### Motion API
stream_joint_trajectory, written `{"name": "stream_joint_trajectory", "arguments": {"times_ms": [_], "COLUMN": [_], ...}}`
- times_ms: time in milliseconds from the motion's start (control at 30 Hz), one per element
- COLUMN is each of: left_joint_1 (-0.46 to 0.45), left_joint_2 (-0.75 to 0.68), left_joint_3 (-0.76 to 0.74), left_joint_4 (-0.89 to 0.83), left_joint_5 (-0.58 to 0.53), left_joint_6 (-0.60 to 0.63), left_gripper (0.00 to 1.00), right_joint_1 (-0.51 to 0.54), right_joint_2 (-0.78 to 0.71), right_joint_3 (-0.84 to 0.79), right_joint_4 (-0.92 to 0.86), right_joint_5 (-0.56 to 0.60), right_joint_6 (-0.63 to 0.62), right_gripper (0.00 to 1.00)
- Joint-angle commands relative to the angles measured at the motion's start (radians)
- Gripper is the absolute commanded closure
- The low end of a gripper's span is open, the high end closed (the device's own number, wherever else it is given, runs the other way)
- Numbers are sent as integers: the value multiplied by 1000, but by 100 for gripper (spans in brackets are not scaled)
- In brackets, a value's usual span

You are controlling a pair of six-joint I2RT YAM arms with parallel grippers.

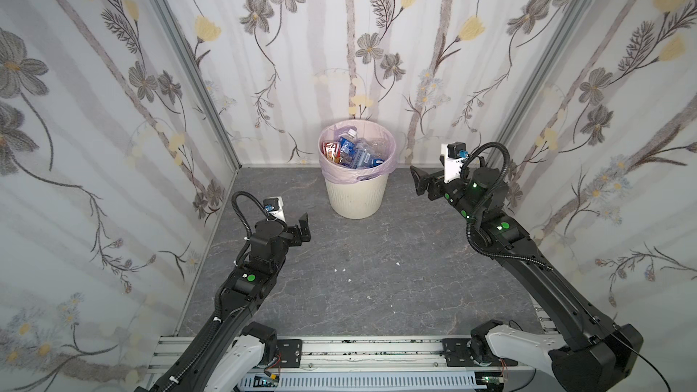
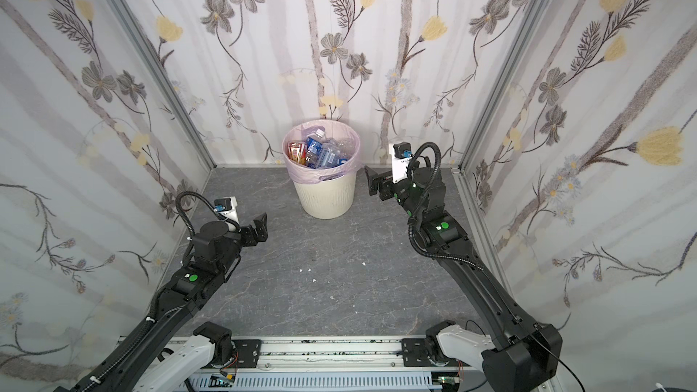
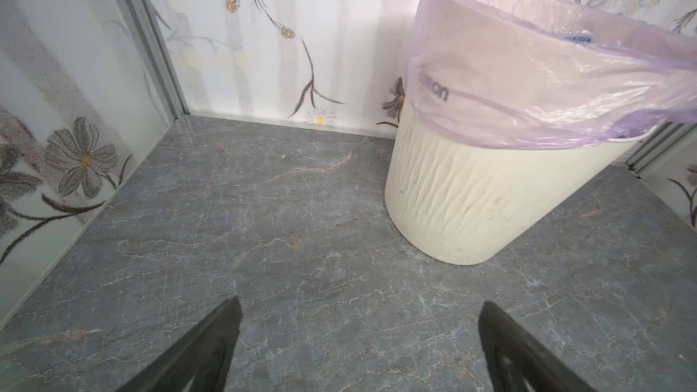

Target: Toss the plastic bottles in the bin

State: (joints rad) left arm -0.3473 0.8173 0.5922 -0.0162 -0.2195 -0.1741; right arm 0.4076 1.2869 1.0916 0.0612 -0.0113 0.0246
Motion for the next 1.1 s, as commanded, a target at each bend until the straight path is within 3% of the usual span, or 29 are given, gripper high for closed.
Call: {"name": "stream_joint_trajectory", "arguments": {"times_ms": [0,200,333,500,633,767,900,933,1000,1067], "left_joint_1": [13,88,158,226,259,281,284,296,306,317], "left_joint_2": [43,166,268,384,511,581,798,755,779,769], "left_joint_3": [-50,-221,-273,-350,-416,-404,-420,-408,-405,-392], "left_joint_4": [190,583,730,956,1188,1271,1541,1433,1474,1431], "left_joint_5": [-84,-105,-86,-22,0,80,74,79,89,102], "left_joint_6": [42,96,118,142,170,157,158,131,129,114], "left_gripper": [0,0,0,0,0,0,0,0,0,0], "right_joint_1": [-36,-124,-201,-317,-371,-378,-382,-381,-385,-390], "right_joint_2": [-58,-175,-194,-186,-121,17,189,232,199,215], "right_joint_3": [-95,-345,-515,-716,-848,-909,-950,-953,-921,-910], "right_joint_4": [70,225,334,568,826,1070,1326,1393,1270,1277], "right_joint_5": [81,199,262,320,314,279,191,178,161,150], "right_joint_6": [8,13,15,114,126,77,45,33,32,37], "right_gripper": [0,0,0,0,0,0,0,0,0,0]}}
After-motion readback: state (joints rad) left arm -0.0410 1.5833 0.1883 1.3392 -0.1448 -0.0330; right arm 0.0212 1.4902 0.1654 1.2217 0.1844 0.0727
